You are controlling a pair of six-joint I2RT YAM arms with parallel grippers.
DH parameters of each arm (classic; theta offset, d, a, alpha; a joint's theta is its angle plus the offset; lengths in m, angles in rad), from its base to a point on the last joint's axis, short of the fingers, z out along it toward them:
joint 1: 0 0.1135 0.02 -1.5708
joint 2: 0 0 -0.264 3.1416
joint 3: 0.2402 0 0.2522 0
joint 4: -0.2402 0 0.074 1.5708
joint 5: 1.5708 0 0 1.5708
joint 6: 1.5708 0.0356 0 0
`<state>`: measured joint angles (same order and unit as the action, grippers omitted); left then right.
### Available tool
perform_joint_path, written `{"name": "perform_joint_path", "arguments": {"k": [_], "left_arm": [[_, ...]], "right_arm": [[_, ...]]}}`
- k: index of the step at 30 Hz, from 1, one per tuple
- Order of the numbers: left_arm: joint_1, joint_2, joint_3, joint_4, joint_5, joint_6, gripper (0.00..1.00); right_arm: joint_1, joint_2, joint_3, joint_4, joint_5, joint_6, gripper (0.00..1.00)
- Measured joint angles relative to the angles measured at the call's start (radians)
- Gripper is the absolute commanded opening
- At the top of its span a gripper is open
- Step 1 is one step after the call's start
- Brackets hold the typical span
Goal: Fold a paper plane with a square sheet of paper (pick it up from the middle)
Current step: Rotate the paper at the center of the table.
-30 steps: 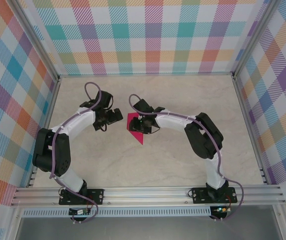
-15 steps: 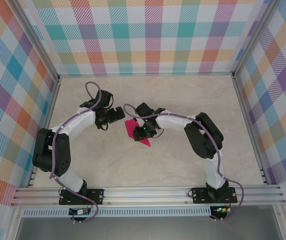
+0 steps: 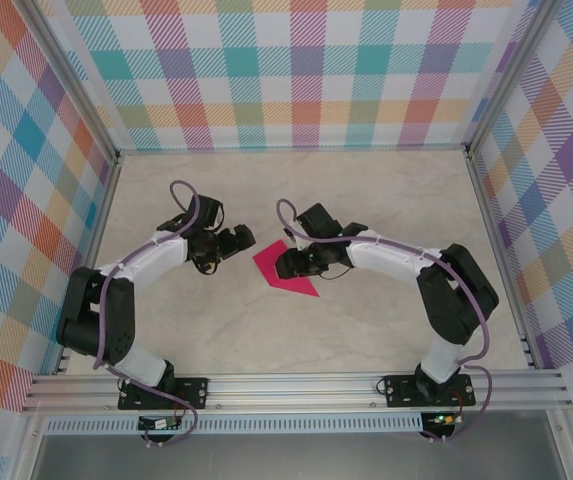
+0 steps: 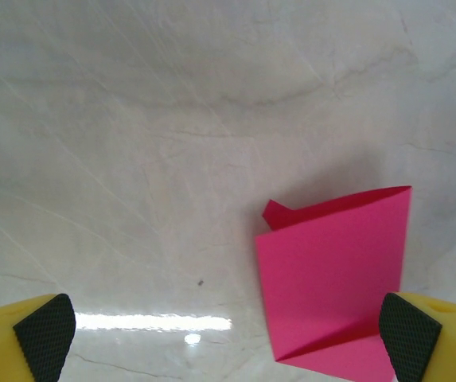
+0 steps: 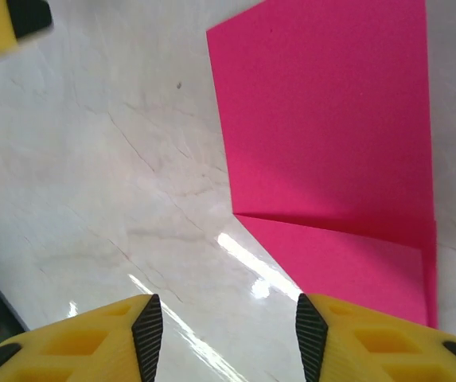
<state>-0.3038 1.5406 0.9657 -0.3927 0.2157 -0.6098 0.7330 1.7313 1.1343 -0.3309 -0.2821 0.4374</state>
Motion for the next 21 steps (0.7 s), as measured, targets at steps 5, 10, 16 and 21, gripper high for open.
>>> {"name": "perform_joint_path", "arguments": {"k": [5, 10, 16, 21], "left_arm": [[0.000, -0.038, -0.096, 0.092, 0.081, -0.116, 0.94], [-0.010, -0.042, -0.138, 0.139, 0.143, -0.196, 0.91], [-0.039, -0.043, -0.145, 0.166, 0.183, -0.244, 0.87], [-0.072, -0.028, -0.145, 0.193, 0.207, -0.272, 0.82]], "right_arm": [[0.000, 0.034, -0.042, 0.132, -0.008, 0.158, 0.44], [-0.016, 0.068, -0.084, 0.209, -0.008, 0.230, 0.43], [-0.064, 0.081, -0.109, 0.241, -0.019, 0.244, 0.43], [-0.073, 0.111, -0.108, 0.249, -0.027, 0.243, 0.42]]}}
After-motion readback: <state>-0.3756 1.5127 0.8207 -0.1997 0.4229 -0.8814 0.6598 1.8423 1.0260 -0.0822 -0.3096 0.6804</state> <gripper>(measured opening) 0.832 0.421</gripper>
